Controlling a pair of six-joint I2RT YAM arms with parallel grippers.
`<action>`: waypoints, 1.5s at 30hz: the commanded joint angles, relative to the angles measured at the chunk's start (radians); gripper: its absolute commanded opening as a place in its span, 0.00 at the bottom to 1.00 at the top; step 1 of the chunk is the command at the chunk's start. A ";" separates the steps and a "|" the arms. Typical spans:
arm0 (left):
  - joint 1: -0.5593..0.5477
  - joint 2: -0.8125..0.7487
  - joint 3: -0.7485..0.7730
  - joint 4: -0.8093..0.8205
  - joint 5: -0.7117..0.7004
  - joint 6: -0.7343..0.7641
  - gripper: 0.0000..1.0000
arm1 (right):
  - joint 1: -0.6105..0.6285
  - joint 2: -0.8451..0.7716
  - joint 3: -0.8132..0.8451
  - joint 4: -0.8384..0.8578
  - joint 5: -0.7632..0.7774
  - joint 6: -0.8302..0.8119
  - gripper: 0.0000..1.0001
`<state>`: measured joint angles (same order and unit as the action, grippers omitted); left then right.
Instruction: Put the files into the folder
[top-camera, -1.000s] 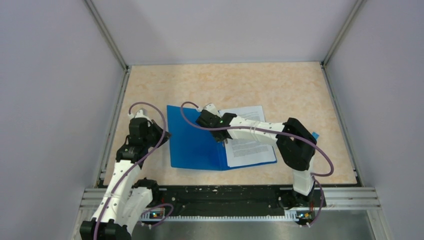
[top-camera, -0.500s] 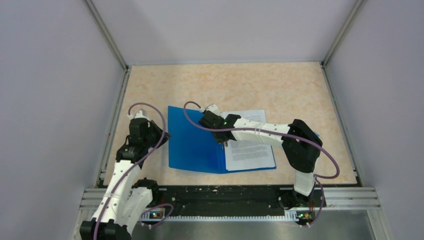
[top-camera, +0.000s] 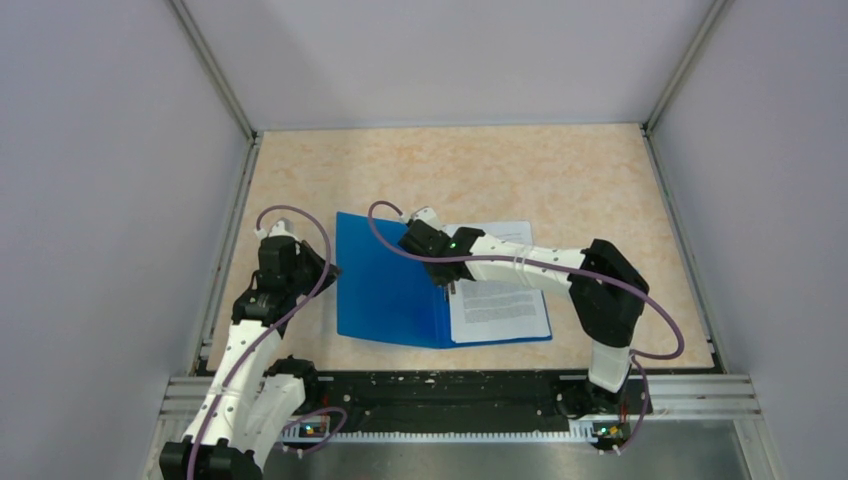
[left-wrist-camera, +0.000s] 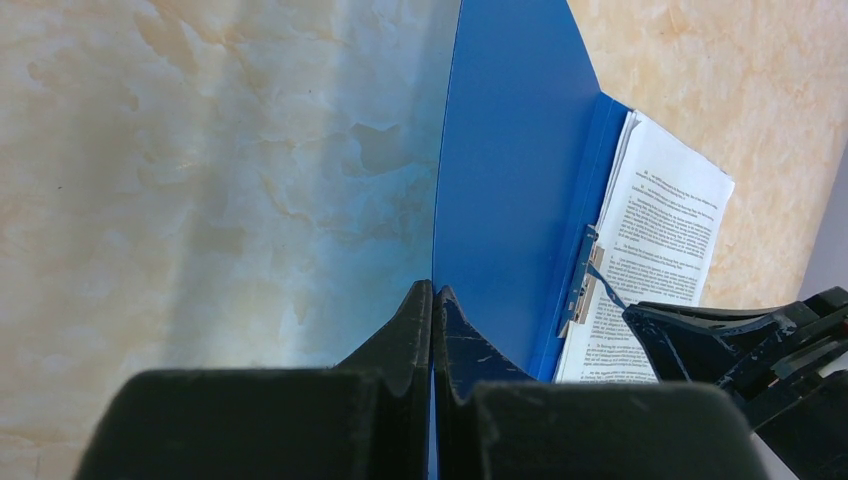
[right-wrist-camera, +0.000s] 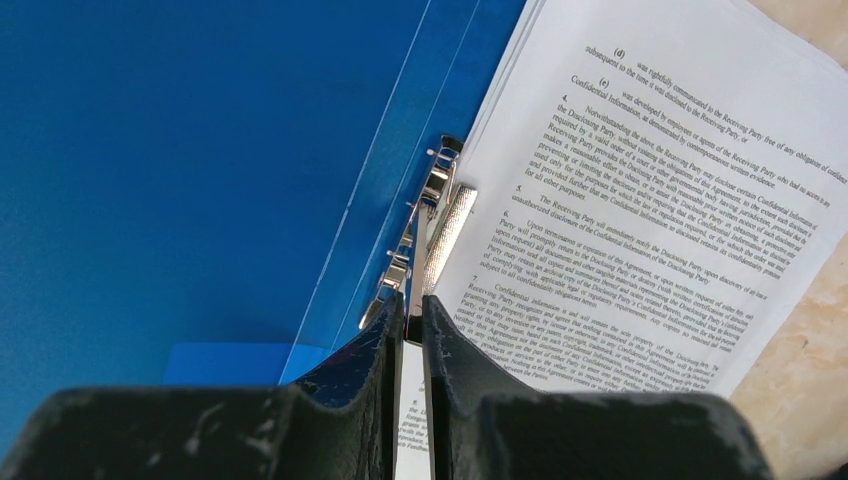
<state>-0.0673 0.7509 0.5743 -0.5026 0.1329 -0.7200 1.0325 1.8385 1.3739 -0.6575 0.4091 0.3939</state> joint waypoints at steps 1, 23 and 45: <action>0.002 -0.012 0.030 0.017 -0.031 0.002 0.00 | 0.015 -0.059 0.017 -0.021 -0.004 0.001 0.12; 0.000 -0.016 0.023 0.017 -0.032 0.001 0.00 | 0.022 -0.074 0.013 -0.033 -0.008 0.005 0.13; 0.000 -0.019 0.025 0.000 -0.050 -0.004 0.00 | 0.035 -0.093 -0.076 -0.029 -0.047 0.038 0.00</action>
<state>-0.0673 0.7483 0.5743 -0.5064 0.1322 -0.7204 1.0470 1.7985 1.3388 -0.6704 0.3862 0.4065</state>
